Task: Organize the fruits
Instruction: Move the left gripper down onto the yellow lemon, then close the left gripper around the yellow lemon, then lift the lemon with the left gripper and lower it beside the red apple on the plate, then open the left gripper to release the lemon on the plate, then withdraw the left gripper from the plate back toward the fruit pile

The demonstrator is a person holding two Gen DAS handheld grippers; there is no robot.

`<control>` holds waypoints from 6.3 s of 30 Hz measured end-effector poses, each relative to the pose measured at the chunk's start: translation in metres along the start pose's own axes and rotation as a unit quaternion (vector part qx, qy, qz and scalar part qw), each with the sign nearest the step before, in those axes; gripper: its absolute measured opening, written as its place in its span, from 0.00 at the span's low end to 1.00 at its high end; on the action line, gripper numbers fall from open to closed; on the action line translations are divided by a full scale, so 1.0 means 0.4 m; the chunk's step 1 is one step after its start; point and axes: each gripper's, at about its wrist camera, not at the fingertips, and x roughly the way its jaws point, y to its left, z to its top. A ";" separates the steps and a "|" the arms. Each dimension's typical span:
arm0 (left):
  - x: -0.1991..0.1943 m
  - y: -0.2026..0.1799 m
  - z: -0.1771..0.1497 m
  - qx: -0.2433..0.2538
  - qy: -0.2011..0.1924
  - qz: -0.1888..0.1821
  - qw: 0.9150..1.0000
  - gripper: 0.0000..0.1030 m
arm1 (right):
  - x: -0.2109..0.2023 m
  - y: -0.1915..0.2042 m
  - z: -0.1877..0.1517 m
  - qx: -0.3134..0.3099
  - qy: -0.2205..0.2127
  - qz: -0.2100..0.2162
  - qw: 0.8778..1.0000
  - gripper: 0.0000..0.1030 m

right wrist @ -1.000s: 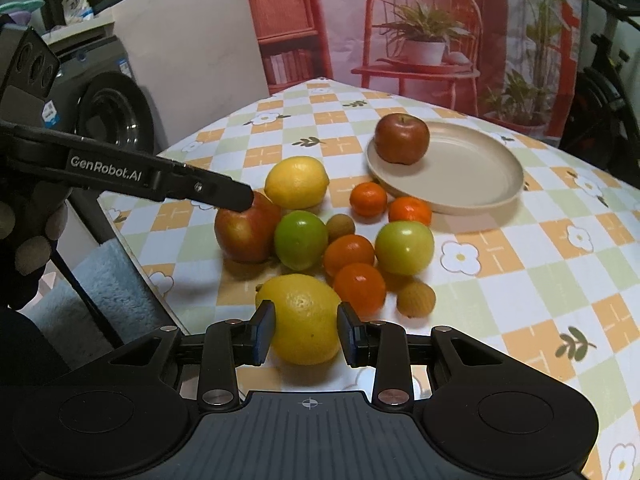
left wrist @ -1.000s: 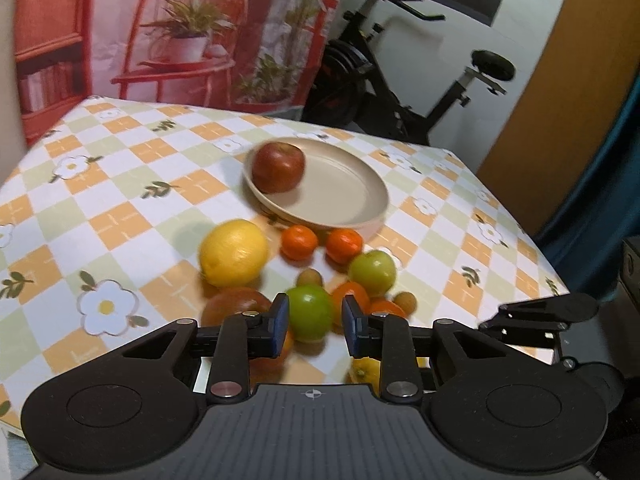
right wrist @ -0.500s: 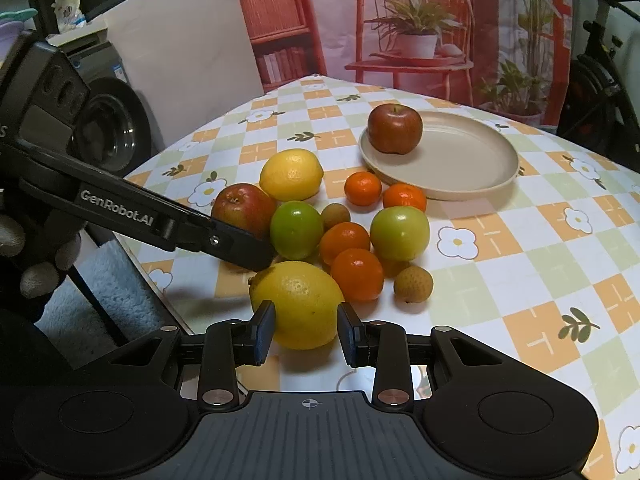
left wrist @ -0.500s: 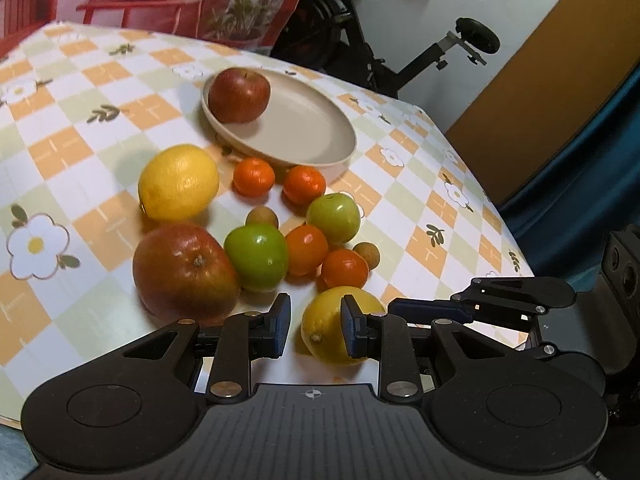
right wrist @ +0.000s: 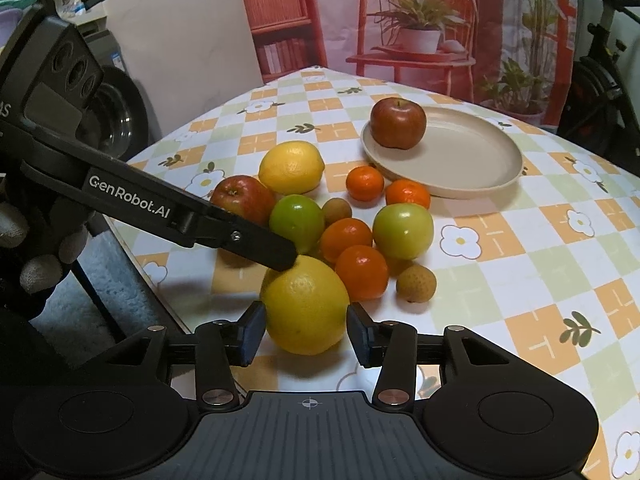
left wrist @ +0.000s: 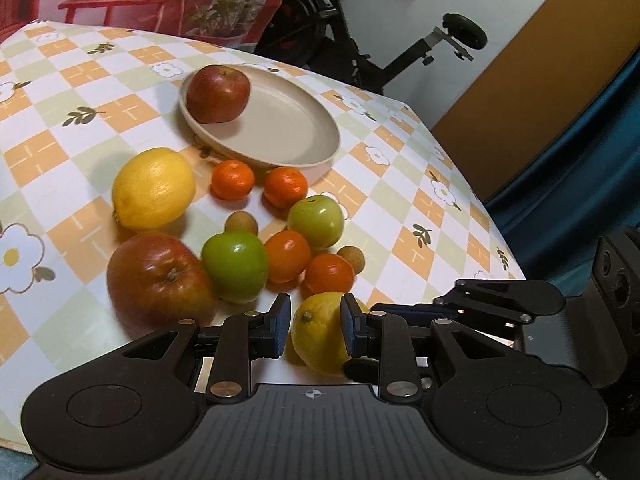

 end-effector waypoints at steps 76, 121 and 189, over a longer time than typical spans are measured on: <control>0.008 -0.010 0.281 0.031 -0.061 -0.009 0.998 0.38 | 0.041 -0.143 0.253 0.011 -0.076 0.002 0.997 0.47; 0.168 0.128 0.404 -0.006 -0.019 0.108 0.994 0.39 | 0.319 -0.243 0.358 0.037 -0.016 0.010 0.999 0.47; -0.040 -0.004 0.115 0.056 -0.102 0.158 0.981 0.38 | 0.043 -0.159 0.014 0.019 -0.046 -0.072 0.996 0.26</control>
